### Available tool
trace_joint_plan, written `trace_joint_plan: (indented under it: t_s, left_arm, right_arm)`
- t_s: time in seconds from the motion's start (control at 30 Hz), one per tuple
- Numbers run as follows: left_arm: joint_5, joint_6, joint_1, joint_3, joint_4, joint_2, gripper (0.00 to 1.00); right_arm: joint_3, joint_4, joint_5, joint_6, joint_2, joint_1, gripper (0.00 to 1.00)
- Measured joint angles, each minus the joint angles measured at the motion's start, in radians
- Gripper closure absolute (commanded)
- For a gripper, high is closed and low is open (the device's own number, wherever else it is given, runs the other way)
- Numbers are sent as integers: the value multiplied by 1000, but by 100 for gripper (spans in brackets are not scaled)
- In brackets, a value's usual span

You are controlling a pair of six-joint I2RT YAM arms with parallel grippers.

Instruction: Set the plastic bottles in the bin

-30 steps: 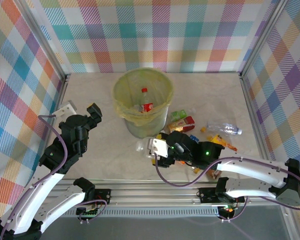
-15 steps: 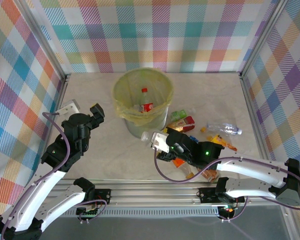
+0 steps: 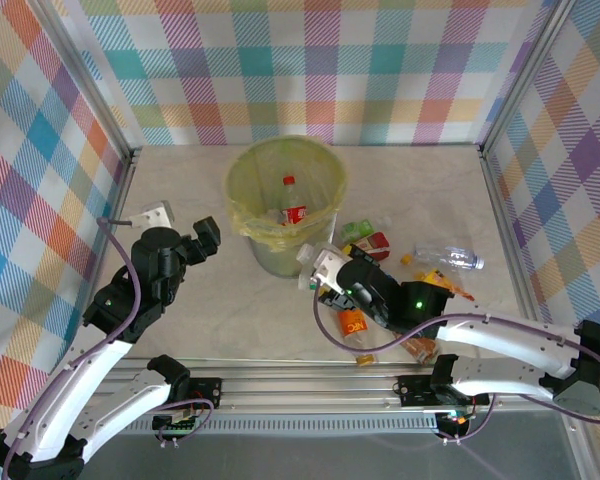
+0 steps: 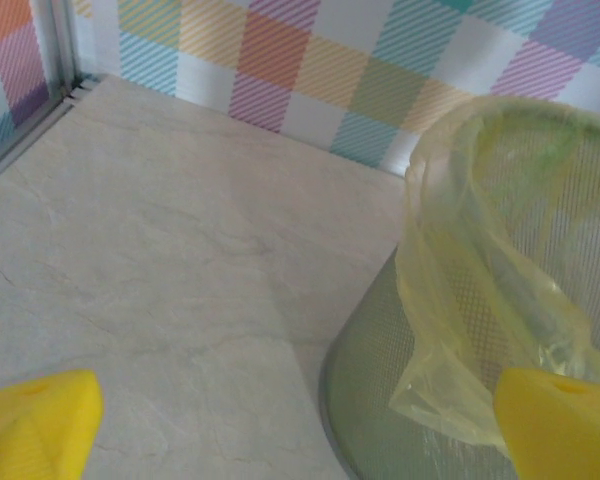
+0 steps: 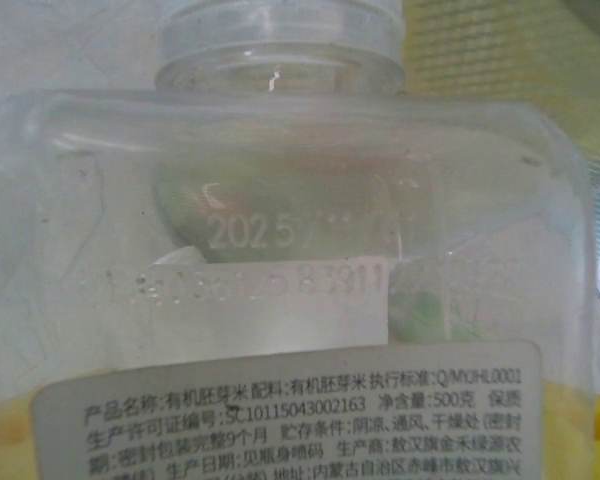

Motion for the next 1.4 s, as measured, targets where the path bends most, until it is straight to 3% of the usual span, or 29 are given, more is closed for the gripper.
trace_joint_plan:
  t_s: [0.33,0.57,0.93,1.4]
  left_arm:
    - [80,15,0,-19,-18,-58,0]
    - [107,27,0,-19,-23,-64,0]
    - [209,30,0,-40,-22,-64,0]
    - [314,30,-1,-65,2,-82,0]
  right_arm:
    - [140,-64,60,82,-8,-47,24]
    - [342,-89,59,88,31,-91,25]
    - [733,-91,-119,76,360,-301,26]
    - [1126,-185,-267,46,791,-347,24]
